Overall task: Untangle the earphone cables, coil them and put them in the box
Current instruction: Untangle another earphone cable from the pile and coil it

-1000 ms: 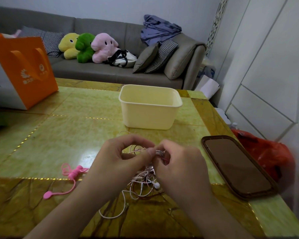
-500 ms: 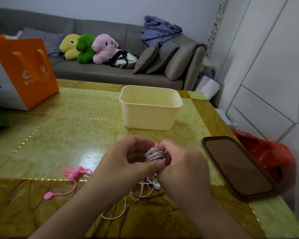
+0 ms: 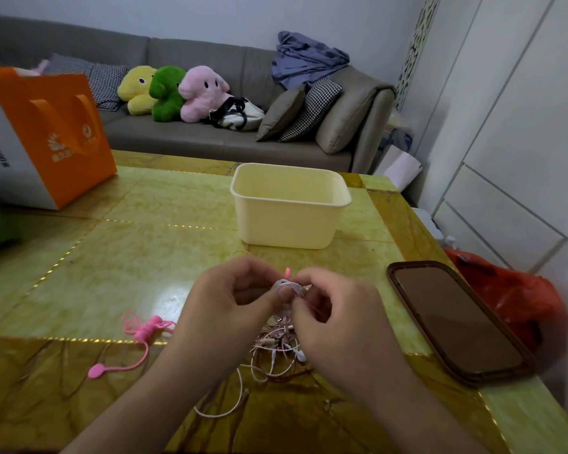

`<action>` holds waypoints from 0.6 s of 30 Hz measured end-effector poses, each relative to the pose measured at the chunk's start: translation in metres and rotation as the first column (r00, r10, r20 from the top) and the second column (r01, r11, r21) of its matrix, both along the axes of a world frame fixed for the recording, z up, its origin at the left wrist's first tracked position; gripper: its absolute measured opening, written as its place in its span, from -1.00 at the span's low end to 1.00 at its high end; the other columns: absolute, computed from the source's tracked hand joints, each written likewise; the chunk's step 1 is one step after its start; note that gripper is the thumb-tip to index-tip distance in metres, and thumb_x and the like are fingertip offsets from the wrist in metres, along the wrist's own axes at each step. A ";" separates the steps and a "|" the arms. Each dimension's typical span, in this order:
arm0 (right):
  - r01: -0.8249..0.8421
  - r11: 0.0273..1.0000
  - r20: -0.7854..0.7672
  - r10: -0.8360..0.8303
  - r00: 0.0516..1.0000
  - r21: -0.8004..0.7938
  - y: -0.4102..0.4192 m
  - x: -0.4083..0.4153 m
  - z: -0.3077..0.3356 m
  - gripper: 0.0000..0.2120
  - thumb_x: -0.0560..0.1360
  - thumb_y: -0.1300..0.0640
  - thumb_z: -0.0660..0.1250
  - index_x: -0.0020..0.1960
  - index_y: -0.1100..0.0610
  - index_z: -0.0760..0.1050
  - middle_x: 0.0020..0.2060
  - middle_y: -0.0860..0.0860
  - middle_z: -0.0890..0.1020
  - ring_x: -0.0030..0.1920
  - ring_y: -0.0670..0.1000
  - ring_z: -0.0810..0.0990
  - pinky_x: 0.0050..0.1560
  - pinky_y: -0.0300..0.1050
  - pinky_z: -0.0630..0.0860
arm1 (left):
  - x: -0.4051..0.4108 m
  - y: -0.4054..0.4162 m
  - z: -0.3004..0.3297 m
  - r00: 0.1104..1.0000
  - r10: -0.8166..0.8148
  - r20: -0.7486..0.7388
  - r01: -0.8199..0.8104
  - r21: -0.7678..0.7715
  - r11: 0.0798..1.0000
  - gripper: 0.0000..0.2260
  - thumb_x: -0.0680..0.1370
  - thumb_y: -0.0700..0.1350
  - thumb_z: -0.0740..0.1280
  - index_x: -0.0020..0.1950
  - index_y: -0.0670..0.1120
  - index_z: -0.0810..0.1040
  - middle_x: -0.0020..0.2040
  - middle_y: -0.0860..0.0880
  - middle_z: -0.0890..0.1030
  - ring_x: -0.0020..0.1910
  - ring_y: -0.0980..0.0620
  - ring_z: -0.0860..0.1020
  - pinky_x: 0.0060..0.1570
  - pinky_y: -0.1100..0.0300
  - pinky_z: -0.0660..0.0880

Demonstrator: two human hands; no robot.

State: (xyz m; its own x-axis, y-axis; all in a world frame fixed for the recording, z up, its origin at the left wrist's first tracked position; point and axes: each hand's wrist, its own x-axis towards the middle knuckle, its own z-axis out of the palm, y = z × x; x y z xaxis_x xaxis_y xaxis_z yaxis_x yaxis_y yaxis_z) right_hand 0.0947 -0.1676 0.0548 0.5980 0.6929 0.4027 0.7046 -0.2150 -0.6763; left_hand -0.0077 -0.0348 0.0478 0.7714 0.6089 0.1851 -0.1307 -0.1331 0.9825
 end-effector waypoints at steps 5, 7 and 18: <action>-0.044 0.997 -0.038 0.041 0.998 -0.061 -0.001 0.003 0.000 -0.79 0.62 0.08 0.39 0.17 -0.18 0.66 -0.45 -0.04 0.49 -0.46 -0.04 0.48 -0.44 -0.24 0.35 | -0.001 0.003 0.000 1.000 0.028 -0.004 -0.029 -0.069 0.997 -0.83 0.50 -0.34 0.52 0.06 -0.17 0.72 -0.05 -0.12 0.78 -0.03 -0.12 0.77 0.08 -0.09 0.68; -0.034 0.992 -0.031 0.030 0.999 -0.124 -0.001 0.004 -0.002 -0.73 0.64 0.01 0.36 0.27 -0.29 0.58 -0.40 -0.05 0.49 -0.40 -0.06 0.47 -0.39 -0.29 0.30 | -0.002 0.002 0.001 0.999 0.036 -0.020 -0.037 -0.070 0.997 -0.81 0.51 -0.36 0.51 0.07 -0.15 0.73 -0.04 -0.09 0.79 -0.03 -0.11 0.77 0.06 -0.02 0.70; -0.002 0.998 -0.035 -0.001 0.999 -0.068 -0.011 0.016 0.018 -0.82 0.64 0.21 0.38 0.03 -0.06 0.64 -0.31 -0.13 0.62 -0.31 -0.14 0.59 -0.38 -0.35 0.37 | -0.001 -0.003 0.004 0.997 0.034 -0.068 -0.037 -0.054 0.998 -0.79 0.50 -0.31 0.52 0.02 -0.02 0.79 -0.08 -0.02 0.79 -0.05 0.01 0.76 -0.04 0.16 0.64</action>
State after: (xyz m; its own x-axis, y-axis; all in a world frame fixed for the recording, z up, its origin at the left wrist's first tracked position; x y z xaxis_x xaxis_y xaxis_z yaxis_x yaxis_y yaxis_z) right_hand 0.1107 -0.1790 0.0725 0.6109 0.7183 0.3331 0.6805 -0.2613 -0.6845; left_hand -0.0088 -0.0377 0.0520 0.7585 0.6441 0.0991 -0.0608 -0.0814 0.9948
